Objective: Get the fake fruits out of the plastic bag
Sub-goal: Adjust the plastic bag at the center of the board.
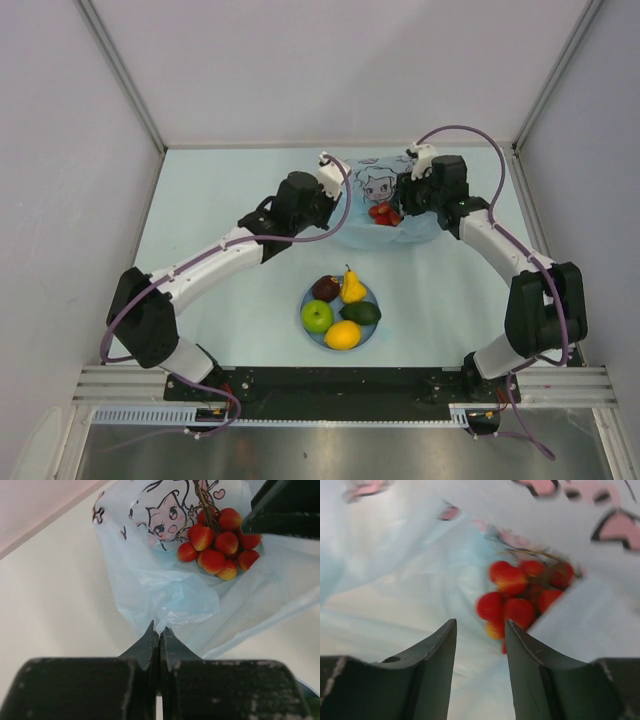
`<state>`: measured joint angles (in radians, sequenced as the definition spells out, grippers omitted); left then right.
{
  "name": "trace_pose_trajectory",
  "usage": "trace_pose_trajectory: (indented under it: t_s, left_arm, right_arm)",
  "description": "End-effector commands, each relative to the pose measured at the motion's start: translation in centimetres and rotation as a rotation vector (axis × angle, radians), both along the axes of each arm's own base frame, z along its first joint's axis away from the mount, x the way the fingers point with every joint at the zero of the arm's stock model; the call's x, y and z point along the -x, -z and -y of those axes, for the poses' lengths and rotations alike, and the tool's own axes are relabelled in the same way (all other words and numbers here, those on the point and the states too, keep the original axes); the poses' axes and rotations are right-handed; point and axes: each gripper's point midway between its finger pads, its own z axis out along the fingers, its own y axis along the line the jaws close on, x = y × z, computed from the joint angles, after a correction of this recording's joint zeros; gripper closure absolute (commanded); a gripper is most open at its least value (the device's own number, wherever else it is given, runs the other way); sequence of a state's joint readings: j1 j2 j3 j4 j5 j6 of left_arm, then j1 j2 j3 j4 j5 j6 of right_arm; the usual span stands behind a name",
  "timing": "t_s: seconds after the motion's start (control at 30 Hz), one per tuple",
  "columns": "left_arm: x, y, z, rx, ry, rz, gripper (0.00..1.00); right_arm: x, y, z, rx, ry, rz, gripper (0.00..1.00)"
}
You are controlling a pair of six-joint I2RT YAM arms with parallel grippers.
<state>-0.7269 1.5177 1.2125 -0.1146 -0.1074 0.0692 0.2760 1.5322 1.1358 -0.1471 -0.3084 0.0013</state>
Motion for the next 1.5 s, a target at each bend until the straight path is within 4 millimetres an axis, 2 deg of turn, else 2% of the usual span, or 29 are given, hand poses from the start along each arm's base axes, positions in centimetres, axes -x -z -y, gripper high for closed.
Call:
trace_pose_trajectory:
  t_s: [0.0,0.03,0.1,0.23,0.3,0.37,0.47,0.53,0.57,0.6,0.63,0.7,0.73,0.8,0.83,0.93,0.97,1.03,1.1,1.13,1.17,1.2,1.27,1.3,1.33,1.4,1.43,1.47]
  left_arm:
    - [1.6,-2.3,0.8,0.072,0.053,0.031,1.00]
    - [1.8,-2.3,1.0,0.077,0.066,0.030,1.00]
    - [2.3,-2.0,1.4,0.078,0.080,0.018,1.00]
    - [2.8,-2.5,2.5,0.100,0.109,0.000,1.00]
    - [2.9,-2.8,2.8,0.110,0.115,-0.003,1.00]
    - [3.1,-3.0,3.2,0.113,0.123,-0.002,1.00]
    - [3.3,-2.8,3.4,0.112,0.127,-0.009,1.00]
    - [3.4,-2.8,3.6,0.114,0.132,-0.011,1.00]
    - [3.4,-2.8,3.6,0.114,0.130,-0.013,1.00]
    - [3.5,-2.8,3.7,0.115,0.135,-0.012,1.00]
    - [3.5,-2.9,3.7,0.114,0.133,-0.013,1.00]
    - [3.5,-3.0,3.7,0.113,0.134,-0.011,1.00]
    - [3.6,-3.0,3.8,0.114,0.135,-0.012,1.00]
    - [3.5,-3.0,3.8,0.112,0.134,-0.011,1.00]
    - [3.5,-2.9,3.8,0.110,0.134,-0.013,1.00]
    - [3.5,-2.6,4.0,0.109,0.135,-0.022,1.00]
    - [3.4,-2.7,4.1,0.110,0.137,-0.020,1.00]
    - [3.5,-2.7,4.2,0.108,0.140,-0.022,1.00]
    - [3.7,-2.8,4.1,0.103,0.144,-0.016,1.00]
    - [3.6,-2.8,4.0,0.098,0.141,-0.010,1.00]
    - [3.6,-2.8,3.9,0.097,0.138,-0.009,1.00]
    - [3.6,-2.8,3.8,0.096,0.137,-0.006,1.00]
    - [3.6,-2.5,3.7,0.092,0.136,-0.006,1.00]
    - [3.6,-2.5,3.8,0.095,0.137,-0.005,1.00]
    - [3.7,-2.4,3.8,0.095,0.137,-0.011,1.00]
    - [3.7,-2.4,3.9,0.098,0.142,-0.014,1.00]
    - [3.8,-2.4,4.1,0.103,0.147,-0.018,1.00]
    - [3.8,-2.6,4.2,0.107,0.147,-0.018,1.00]
  right_arm:
    - [-2.8,-0.6,5.1,-0.002,0.250,0.020,0.52]
    - [-3.2,-0.6,6.0,-0.001,0.267,0.026,0.52]
    - [-4.3,-1.2,6.0,-0.034,0.272,0.061,0.52]
    - [-6.2,-2.6,7.8,-0.036,0.421,0.109,0.53]
    - [-6.2,-3.3,6.7,-0.058,0.369,0.115,0.52]
    - [-6.0,-2.8,5.4,-0.056,0.315,0.106,0.50]
    - [-6.1,-1.8,4.5,-0.034,0.286,0.093,0.47]
    - [-7.1,-1.6,4.1,-0.035,0.292,0.107,0.44]
    - [-7.5,-1.5,4.2,-0.032,0.305,0.110,0.40]
    - [-8.2,-0.5,4.5,-0.002,0.347,0.103,0.32]
    - [-8.7,-0.7,4.5,0.008,0.363,0.112,0.28]
    - [-9.4,-0.5,4.8,0.030,0.393,0.123,0.24]
    - [-9.7,0.3,4.7,0.037,0.391,0.111,0.24]
    - [-10.4,0.3,4.4,0.030,0.390,0.115,0.26]
    - [-10.6,0.9,4.0,0.032,0.382,0.106,0.27]
    - [-11.2,0.6,3.3,0.031,0.368,0.126,0.29]
    - [-11.4,-0.1,3.0,0.029,0.363,0.140,0.31]
    - [-11.1,-0.7,2.7,0.044,0.361,0.129,0.34]
    - [-10.3,-3.5,2.7,0.031,0.364,0.148,0.38]
    - [-9.4,-3.6,2.5,0.040,0.353,0.128,0.39]
    - [-8.4,-5.1,2.1,0.034,0.333,0.140,0.40]
    - [-7.5,-4.4,2.1,0.045,0.325,0.114,0.39]
    - [-6.2,-4.7,1.8,-0.008,0.312,0.120,0.37]
    - [-5.4,-2.4,2.1,0.005,0.316,0.090,0.37]
    - [-5.5,-2.2,2.4,-0.004,0.331,0.101,0.37]
    - [-5.3,-0.4,5.5,0.012,0.428,0.077,0.36]
    - [-4.2,2.2,6.9,0.045,0.448,0.014,0.37]
    - [-3.7,3.1,8.5,0.067,0.474,-0.014,0.37]
